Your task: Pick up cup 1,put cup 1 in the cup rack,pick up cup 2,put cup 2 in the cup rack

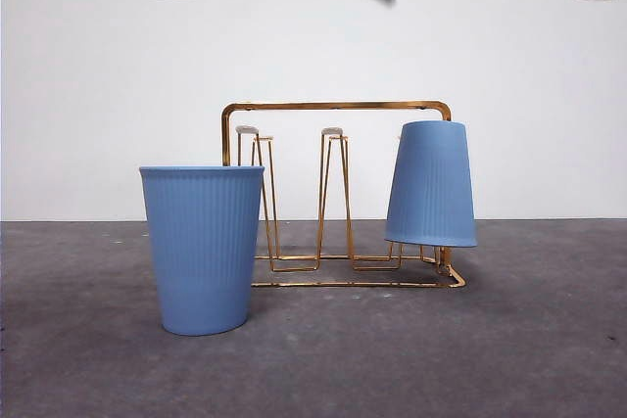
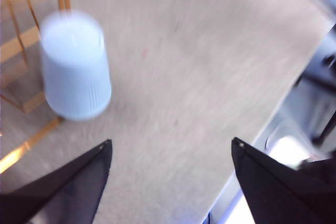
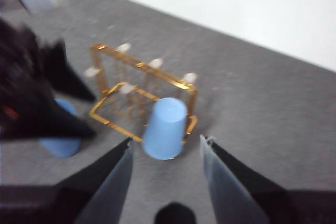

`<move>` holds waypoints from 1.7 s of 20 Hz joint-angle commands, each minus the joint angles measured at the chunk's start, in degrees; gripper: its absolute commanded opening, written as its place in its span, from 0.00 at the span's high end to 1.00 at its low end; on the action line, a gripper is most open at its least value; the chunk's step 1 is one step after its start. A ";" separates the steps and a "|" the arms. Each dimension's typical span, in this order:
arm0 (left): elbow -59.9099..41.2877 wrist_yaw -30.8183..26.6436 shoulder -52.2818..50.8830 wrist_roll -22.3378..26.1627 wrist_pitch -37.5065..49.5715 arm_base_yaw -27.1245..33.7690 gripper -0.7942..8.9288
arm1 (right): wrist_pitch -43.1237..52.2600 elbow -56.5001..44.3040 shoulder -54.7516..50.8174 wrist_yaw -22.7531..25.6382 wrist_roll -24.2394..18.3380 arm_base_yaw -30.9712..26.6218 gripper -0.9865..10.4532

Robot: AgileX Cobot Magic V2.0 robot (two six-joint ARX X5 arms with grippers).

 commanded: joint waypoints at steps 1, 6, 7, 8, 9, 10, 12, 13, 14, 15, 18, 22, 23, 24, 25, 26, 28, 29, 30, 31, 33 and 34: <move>0.02 -3.74 -6.01 2.19 -2.01 -0.11 0.53 | 1.18 -0.33 3.78 -3.98 1.18 0.02 0.72; 0.02 -19.54 -17.57 3.87 -13.42 -0.09 0.53 | 6.10 -0.33 15.54 -16.00 3.04 0.04 0.72; 0.02 -22.51 -19.08 3.85 -16.20 -0.09 0.53 | 7.63 -0.33 18.25 -17.70 4.09 0.04 0.72; 0.02 -25.49 -20.41 3.82 -19.32 -0.09 0.53 | 9.18 -0.33 21.09 -19.52 4.90 0.04 0.72; 0.02 -27.89 -21.31 3.72 -22.32 -0.09 0.53 | 10.58 -0.33 23.89 -21.29 5.44 0.04 0.72; 0.00 -29.49 -22.08 3.37 -24.96 -0.09 0.53 | 11.85 -0.33 26.82 -22.69 6.10 0.07 0.72; -0.02 -31.23 -23.04 3.13 -28.28 -0.09 0.53 | 13.94 -0.33 32.09 -24.52 7.48 0.31 0.72; -0.02 -32.00 -23.43 3.15 -29.14 -0.09 0.53 | 15.26 -0.33 35.06 -24.70 8.20 0.94 0.72; -0.04 -32.28 -23.91 3.15 -29.14 -0.09 0.53 | 16.39 -0.33 37.48 -24.65 8.41 1.51 0.72; -0.04 -32.61 -24.33 3.17 -29.14 -0.09 0.53 | 17.53 -0.33 39.67 -24.68 9.01 1.90 0.72; -0.04 -32.59 -24.94 3.23 -29.14 -0.09 0.53 | 20.31 -0.33 45.33 -24.39 9.90 3.15 0.72; -0.04 -32.57 -25.73 3.23 -29.14 -0.11 0.53 | 21.66 -0.33 50.07 -22.23 10.29 4.74 0.72; -0.04 -32.59 -25.81 3.23 -29.14 -0.11 0.53 | 21.97 -0.33 50.86 -22.29 10.40 5.29 0.72; -0.07 -32.59 -25.81 3.23 -29.14 -0.11 0.53 | 22.58 -0.33 51.45 -22.25 10.62 5.73 0.72; -0.07 -32.59 -25.81 3.23 -29.14 -0.11 0.53 | 23.34 -0.33 51.80 -22.16 10.95 6.03 0.72; -0.07 -32.59 -25.81 3.23 -29.14 -0.11 0.53 | 24.28 -0.33 52.28 -21.88 11.30 6.45 0.72; -0.07 -32.59 -25.81 3.23 -29.14 -0.11 0.53 | 25.53 -0.33 52.85 -20.28 11.30 7.26 0.72; -0.07 -32.57 -25.81 3.23 -29.14 -0.11 0.53 | 25.94 -0.33 53.16 -18.95 11.30 7.50 0.72; -0.07 -32.57 -25.81 3.21 -29.14 -0.11 0.53 | 26.18 -0.33 53.55 -17.49 11.30 7.78 0.72; -0.07 -32.57 -25.81 3.19 -29.14 -0.11 0.53 | 26.25 -0.33 54.12 -17.22 11.30 7.91 0.72; -0.07 -32.55 -25.81 3.17 -29.11 -0.15 0.53 | 26.38 -0.33 55.45 -17.35 11.32 7.98 0.72; -0.07 -32.57 -25.81 3.17 -29.11 -0.15 0.53 | 26.40 -0.33 56.26 -17.38 11.32 8.00 0.72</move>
